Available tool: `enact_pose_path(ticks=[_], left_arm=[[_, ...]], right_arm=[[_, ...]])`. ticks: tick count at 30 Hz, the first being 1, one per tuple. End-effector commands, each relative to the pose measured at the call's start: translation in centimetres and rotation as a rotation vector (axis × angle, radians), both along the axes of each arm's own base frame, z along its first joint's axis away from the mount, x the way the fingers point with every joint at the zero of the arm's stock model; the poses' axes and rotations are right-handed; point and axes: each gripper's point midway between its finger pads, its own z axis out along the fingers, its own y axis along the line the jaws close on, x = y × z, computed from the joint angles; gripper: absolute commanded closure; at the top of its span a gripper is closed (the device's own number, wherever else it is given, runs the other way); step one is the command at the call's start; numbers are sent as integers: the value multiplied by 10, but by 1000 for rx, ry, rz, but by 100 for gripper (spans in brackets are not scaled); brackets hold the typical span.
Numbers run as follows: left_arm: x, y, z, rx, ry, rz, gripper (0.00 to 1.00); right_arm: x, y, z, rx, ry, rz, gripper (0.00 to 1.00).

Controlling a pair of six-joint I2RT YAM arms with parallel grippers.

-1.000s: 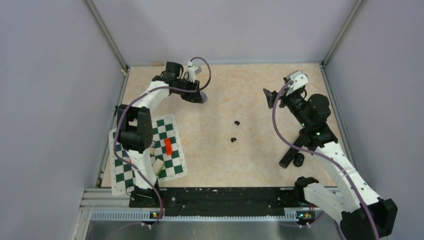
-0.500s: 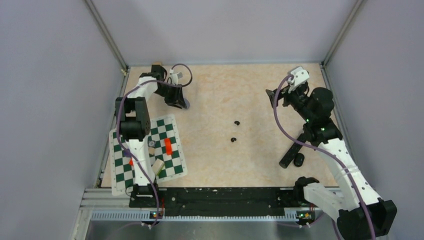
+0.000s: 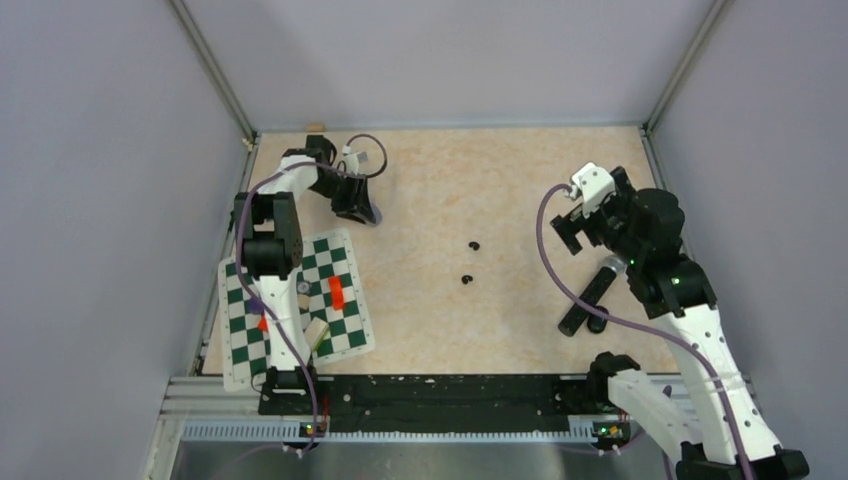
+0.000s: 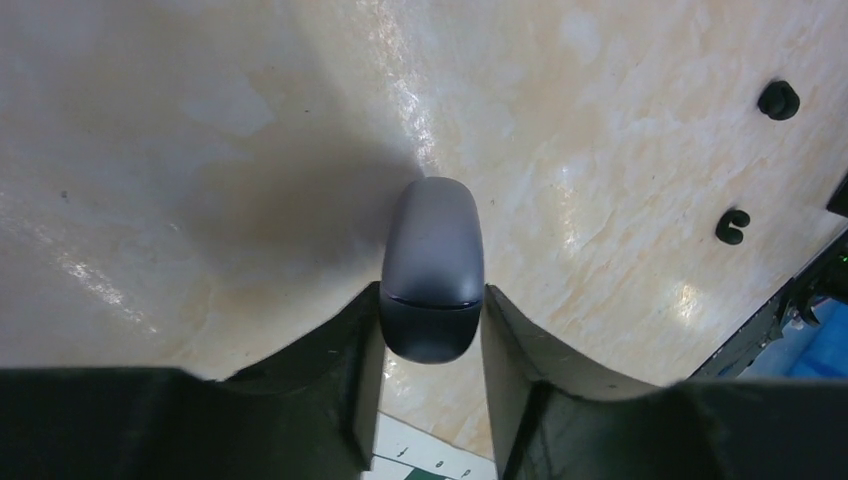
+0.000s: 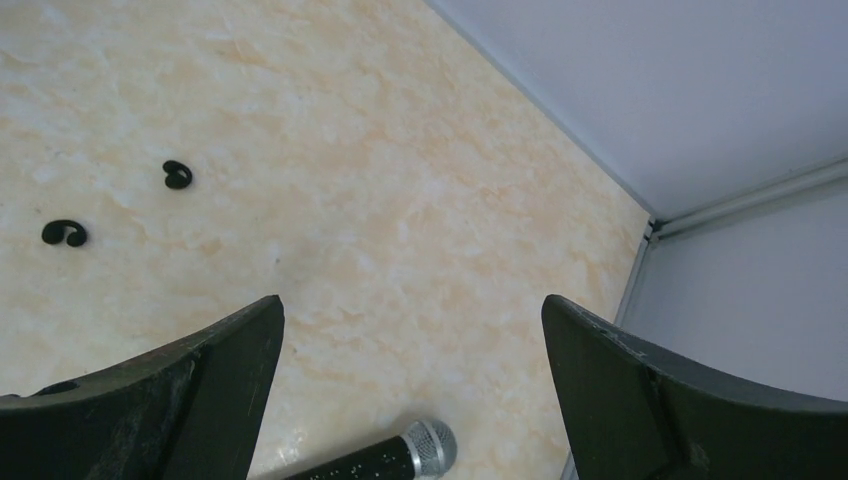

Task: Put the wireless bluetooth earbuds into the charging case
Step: Place the charging case with the earbuds at the corner of the board, then pick up the charging case from the corner of the board.

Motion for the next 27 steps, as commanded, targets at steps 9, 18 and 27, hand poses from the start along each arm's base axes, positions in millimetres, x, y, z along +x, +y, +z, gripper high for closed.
enact_pose_path(ticks=[9,18,27], left_arm=[[-9,16,11,4,-39,5,2],[-18,20,62,24,-166,12,1],[-61,11,122,-19,-345,-71,1]], right_arm=[[-35,-36,24,-128,44,-101,1],[-61,-61,-41,-364,331,-90,1],[-104,-87,-151,-636,629,88,1]])
